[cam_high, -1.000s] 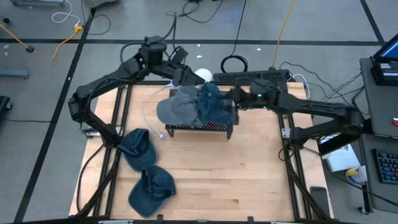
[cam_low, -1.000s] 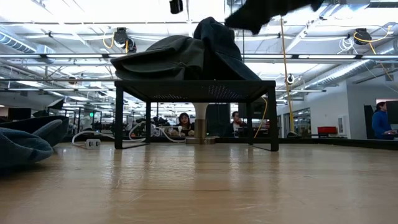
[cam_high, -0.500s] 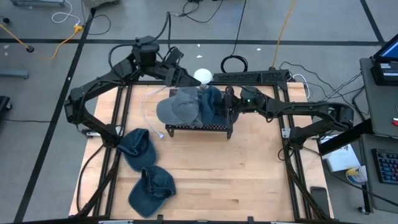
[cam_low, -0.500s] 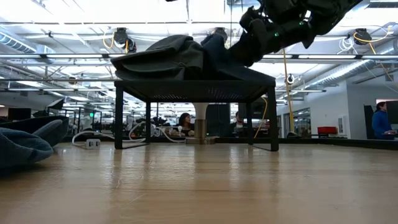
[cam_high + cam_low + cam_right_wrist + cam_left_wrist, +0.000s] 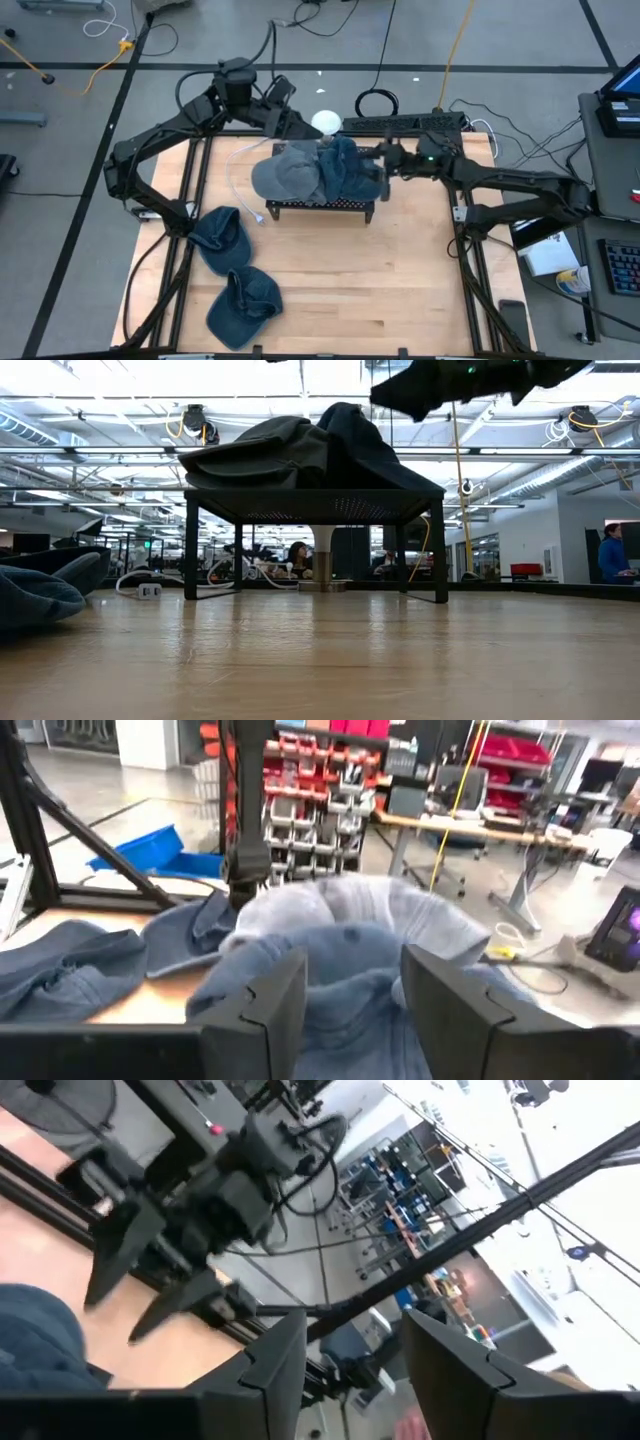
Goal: Pick & Place hat
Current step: Put the top right blue cap on the shelf
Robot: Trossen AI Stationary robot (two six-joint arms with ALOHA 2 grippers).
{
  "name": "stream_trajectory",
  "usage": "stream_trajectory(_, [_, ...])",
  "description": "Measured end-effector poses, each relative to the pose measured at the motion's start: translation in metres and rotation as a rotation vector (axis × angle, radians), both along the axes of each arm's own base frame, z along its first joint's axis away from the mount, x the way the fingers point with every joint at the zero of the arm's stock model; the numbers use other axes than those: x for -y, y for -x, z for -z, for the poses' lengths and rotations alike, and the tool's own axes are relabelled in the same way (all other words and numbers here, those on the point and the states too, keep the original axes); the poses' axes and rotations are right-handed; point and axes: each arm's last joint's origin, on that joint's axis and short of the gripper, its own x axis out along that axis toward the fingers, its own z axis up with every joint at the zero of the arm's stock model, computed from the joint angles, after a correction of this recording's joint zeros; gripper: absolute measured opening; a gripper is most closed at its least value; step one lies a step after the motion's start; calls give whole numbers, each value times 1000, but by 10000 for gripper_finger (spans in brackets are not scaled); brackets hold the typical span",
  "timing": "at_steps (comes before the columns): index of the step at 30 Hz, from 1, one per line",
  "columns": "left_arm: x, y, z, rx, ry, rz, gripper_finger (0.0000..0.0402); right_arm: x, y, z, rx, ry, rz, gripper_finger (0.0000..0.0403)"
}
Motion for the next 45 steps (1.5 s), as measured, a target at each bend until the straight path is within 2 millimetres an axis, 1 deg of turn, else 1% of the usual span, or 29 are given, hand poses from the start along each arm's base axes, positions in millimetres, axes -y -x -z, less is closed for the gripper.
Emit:
stream_trajectory(2, [2, 0, 0, -11, 22, 21, 163, -3, 8, -8, 35, -22, 1, 155])
stream_trajectory(5, [6, -2, 3, -45, 63, 14, 155, -8, 22, -21, 91, -107, -23, 155])
stream_trajectory(7, [8, -4, 3, -52, 61, -4, 149, -12, 27, -24, 97, -161, -61, 155])
stream_trajectory(9, [10, -5, 3, -47, 47, -15, 142, -13, 28, -25, 98, -196, -92, 155])
stream_trajectory(12, [12, -6, 3, -46, 33, -38, 133, -12, 16, -22, 58, -213, -136, 151])
stream_trajectory(19, [13, -7, 4, -51, 31, -58, 120, -11, -27, -10, -41, -134, -199, 148])
stream_trajectory(24, [13, -7, 4, -51, 31, -58, 120, -6, -47, 17, -149, -128, -197, 148])
stream_trajectory(29, [13, -7, 4, -48, 19, -68, 120, -1, -62, 48, -282, -111, -182, 147])
stream_trajectory(31, [13, -7, 4, -48, 18, -74, 120, -2, -66, 56, -311, -113, -189, 147])
stream_trajectory(33, [13, -7, 4, -49, 19, -74, 120, -2, -68, 59, -321, -115, -192, 147])
stream_trajectory(36, [13, -7, 4, -52, 30, -75, 120, -5, -66, 56, -322, -111, -200, 148])
stream_trajectory(38, [13, -7, 4, -52, 29, -76, 120, -7, -64, 51, -305, -97, -203, 149])
stream_trajectory(42, [13, -7, 4, -48, 18, -76, 120, -9, -55, 36, -257, -52, -200, 154])
stream_trajectory(45, [13, -7, 4, -48, 16, -92, 120, -9, -48, 25, -229, 16, -142, 159])
